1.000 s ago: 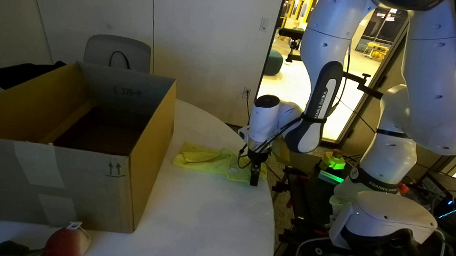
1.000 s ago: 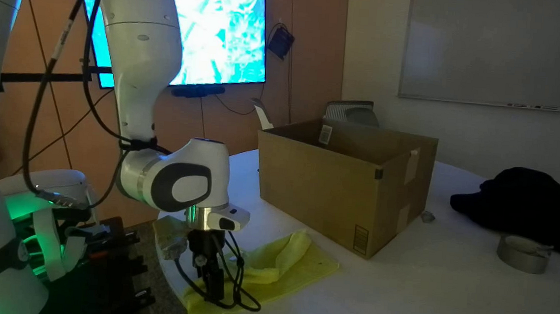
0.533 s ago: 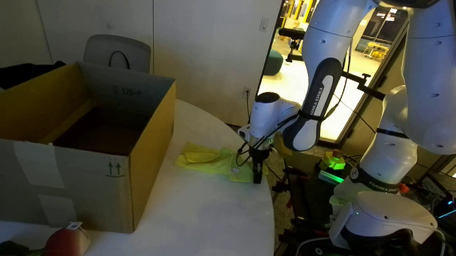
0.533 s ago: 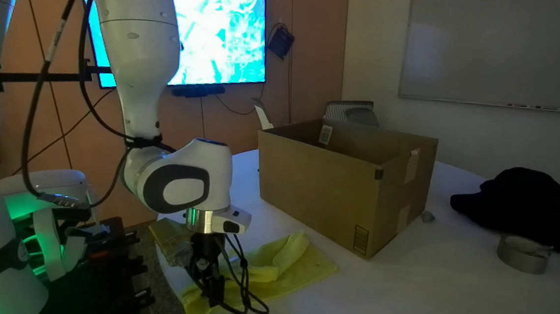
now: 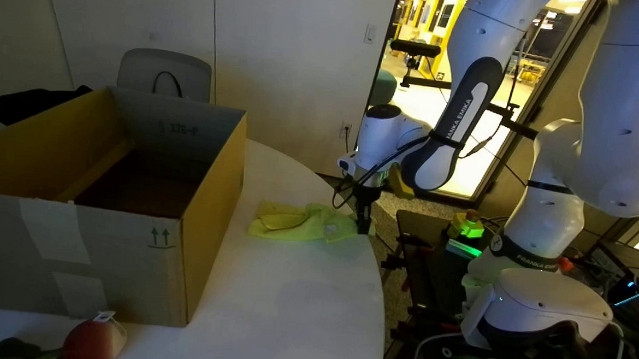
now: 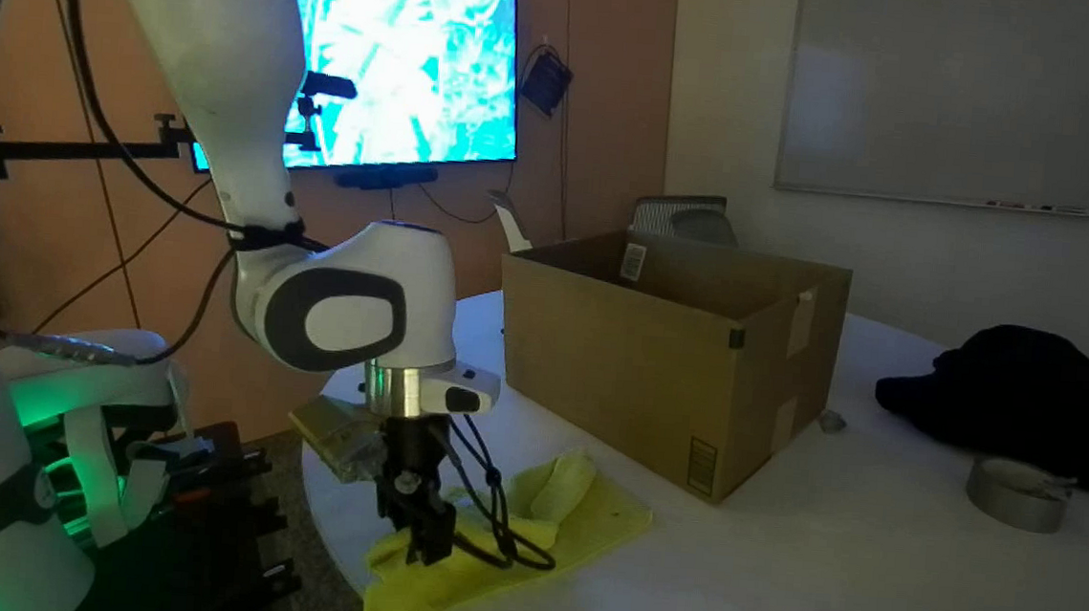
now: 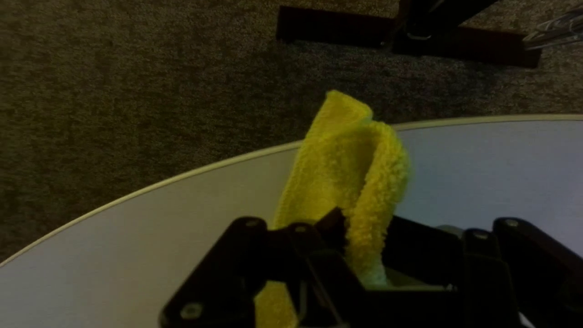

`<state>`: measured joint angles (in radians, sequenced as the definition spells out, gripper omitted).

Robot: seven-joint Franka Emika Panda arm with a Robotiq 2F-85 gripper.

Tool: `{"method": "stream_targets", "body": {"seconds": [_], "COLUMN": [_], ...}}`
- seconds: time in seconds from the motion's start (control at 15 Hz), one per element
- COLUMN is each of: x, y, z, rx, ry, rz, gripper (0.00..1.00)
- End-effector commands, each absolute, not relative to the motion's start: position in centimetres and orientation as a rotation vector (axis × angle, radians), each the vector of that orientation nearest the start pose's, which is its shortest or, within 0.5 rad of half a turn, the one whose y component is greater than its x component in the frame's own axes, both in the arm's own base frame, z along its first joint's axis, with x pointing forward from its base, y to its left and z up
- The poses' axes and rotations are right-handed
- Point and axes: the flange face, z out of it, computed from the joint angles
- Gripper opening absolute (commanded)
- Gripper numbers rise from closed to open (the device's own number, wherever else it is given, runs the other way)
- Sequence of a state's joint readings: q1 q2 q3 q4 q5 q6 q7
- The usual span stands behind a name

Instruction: Put the marker on the towel and wrap it, then put it in the box

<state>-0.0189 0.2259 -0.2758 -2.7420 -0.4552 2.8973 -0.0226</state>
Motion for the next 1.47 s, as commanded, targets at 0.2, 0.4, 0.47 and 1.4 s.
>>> {"method": "stream_targets", "body": {"seconds": [0.2, 0.4, 0.47, 1.4], "x": [37.9, 39.8, 40.6, 52.1], "y": [-10.3, -9.7, -9.3, 0.2], "z": [22.1, 24.4, 25.0, 19.4], "rx": [-3.344, -3.351, -3.352, -3.299], "ry": [-0.159, -0.051, -0.004, 0.37], "rz": [-0.187, -0.339, -0.389, -0.497], "gripper": [0.06, 0.04, 0.05, 0.06]}}
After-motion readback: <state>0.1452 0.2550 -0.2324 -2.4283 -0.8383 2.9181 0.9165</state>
